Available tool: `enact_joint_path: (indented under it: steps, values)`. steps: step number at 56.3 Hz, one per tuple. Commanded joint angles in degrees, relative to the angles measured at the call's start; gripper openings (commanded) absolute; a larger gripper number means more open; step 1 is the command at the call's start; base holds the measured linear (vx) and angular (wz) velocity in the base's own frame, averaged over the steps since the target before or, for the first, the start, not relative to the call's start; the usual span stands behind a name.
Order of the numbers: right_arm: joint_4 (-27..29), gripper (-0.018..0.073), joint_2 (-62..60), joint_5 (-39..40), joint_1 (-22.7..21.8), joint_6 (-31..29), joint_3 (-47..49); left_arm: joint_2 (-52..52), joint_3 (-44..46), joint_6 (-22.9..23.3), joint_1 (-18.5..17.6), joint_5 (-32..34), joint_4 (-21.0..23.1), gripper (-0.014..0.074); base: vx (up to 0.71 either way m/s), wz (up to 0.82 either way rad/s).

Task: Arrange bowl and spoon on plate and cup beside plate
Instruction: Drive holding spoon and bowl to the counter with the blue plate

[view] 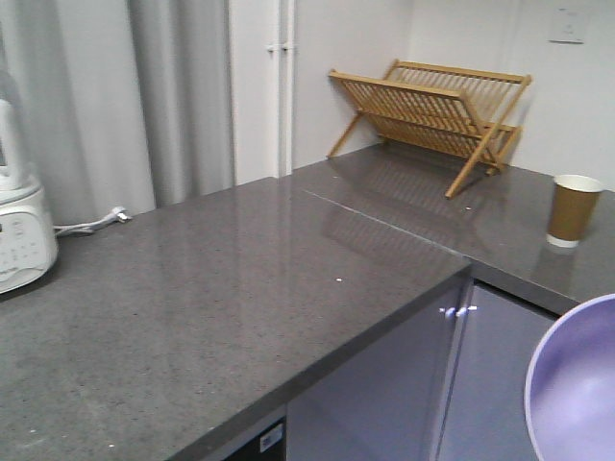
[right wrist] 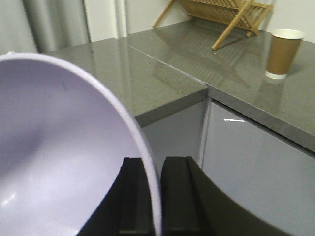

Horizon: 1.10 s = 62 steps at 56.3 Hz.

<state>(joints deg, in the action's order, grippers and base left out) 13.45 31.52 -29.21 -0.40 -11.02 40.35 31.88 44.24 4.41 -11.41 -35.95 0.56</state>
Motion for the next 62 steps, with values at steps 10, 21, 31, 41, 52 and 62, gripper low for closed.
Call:
enact_joint_path:
  steps: [10,21,31,41,52,62]
  values:
    - [0.1,-0.0008,0.2,5.0,0.1,-0.5,1.6,0.0,1.5,0.2,-0.3,4.8,0.5,-0.0006,-0.07,-0.57]
    - [0.1,-0.0008,0.2,5.0,0.1,-0.5,1.6,0.0,1.5,0.2,-0.3,4.8,0.5,-0.0006,0.00,-0.53]
    - [0.1,-0.0008,0.2,5.0,0.1,-0.5,1.6,0.0,1.5,0.2,-0.3,4.8,0.5,-0.0006,0.08,-0.49]
    - [0.2,-0.0008,0.2,5.0,0.1,-0.5,1.6,0.0,1.5,0.2,-0.3,4.8,0.5,-0.0006,0.14,-0.48]
    - [0.2,-0.0008,0.2,5.0,0.1,-0.5,1.6,0.0,1.5,0.2,-0.3,4.8,0.5,-0.0006,0.18,-0.41]
    - [0.2,-0.0008,0.2,5.0,0.1,-0.5,1.6,0.0,1.5,0.2,-0.3,4.8,0.5,-0.0006,0.24,-0.31]
